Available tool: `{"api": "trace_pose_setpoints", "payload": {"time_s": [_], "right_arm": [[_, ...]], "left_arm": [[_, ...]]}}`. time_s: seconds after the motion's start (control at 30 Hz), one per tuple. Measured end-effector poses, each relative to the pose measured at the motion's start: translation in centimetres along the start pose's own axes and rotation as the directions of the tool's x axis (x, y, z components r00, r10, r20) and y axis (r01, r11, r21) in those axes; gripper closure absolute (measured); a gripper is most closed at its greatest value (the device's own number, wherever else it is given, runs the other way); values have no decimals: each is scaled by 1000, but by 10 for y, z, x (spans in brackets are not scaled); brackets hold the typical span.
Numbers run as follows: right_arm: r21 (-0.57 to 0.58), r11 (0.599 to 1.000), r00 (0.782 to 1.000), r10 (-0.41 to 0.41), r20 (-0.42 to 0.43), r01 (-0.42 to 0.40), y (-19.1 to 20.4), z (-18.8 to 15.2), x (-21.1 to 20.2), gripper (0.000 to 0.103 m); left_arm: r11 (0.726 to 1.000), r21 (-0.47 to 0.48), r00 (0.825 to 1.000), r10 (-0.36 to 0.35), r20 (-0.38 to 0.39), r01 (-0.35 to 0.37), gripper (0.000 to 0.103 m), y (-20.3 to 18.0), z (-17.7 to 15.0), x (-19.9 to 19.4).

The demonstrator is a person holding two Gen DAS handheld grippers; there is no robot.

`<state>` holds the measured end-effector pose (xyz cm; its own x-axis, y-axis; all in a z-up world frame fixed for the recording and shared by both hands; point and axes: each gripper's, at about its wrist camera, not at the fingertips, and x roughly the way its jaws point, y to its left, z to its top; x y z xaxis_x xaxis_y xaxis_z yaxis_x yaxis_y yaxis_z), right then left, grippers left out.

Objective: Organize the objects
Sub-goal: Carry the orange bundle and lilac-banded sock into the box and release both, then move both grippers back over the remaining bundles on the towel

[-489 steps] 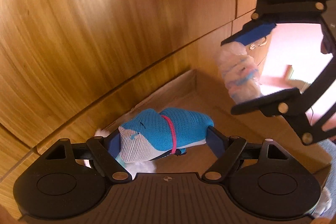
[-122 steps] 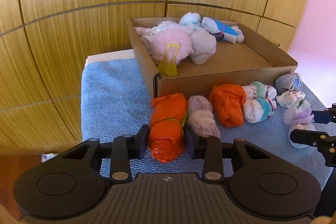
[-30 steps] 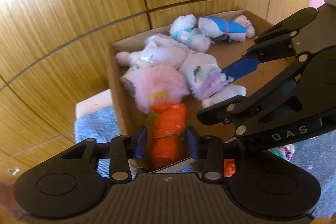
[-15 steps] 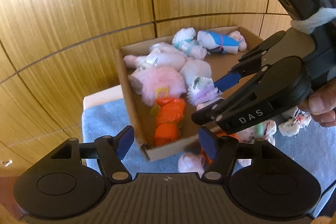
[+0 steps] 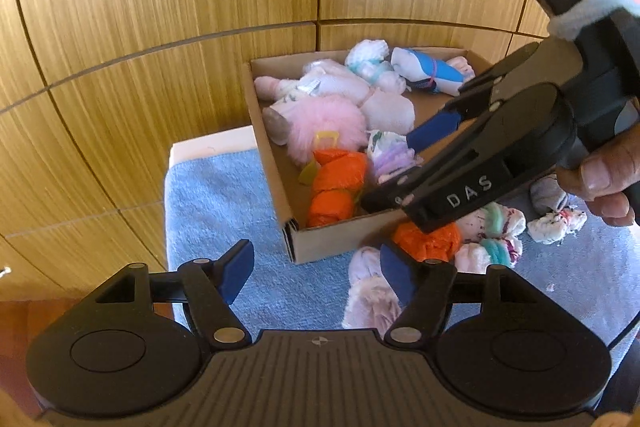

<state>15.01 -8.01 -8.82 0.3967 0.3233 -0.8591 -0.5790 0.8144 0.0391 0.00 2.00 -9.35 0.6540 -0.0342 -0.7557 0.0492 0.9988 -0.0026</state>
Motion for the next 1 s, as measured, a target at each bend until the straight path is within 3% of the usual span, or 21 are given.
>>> {"api": "trace_pose_setpoints", "payload": {"time_s": [0.27, 0.57, 0.87, 1.0], "right_arm": [[6, 1000, 1000, -12, 12, 12, 4, 5, -9, 32], [72, 997, 999, 28, 21, -29, -5, 6, -9, 31], [110, 993, 997, -41, 67, 34, -9, 0, -37, 27], [145, 987, 991, -88, 103, 72, -18, -20, -69, 25]], "left_arm": [[1000, -29, 1000, -1, 2, 1, 27, 0, -3, -5], [999, -36, 1000, 8, 7, -7, 25, -2, -1, -11], [999, -40, 1000, 30, -2, -30, 25, -8, 6, -16], [997, -51, 999, 50, 6, -50, 24, -10, 11, -20]]}}
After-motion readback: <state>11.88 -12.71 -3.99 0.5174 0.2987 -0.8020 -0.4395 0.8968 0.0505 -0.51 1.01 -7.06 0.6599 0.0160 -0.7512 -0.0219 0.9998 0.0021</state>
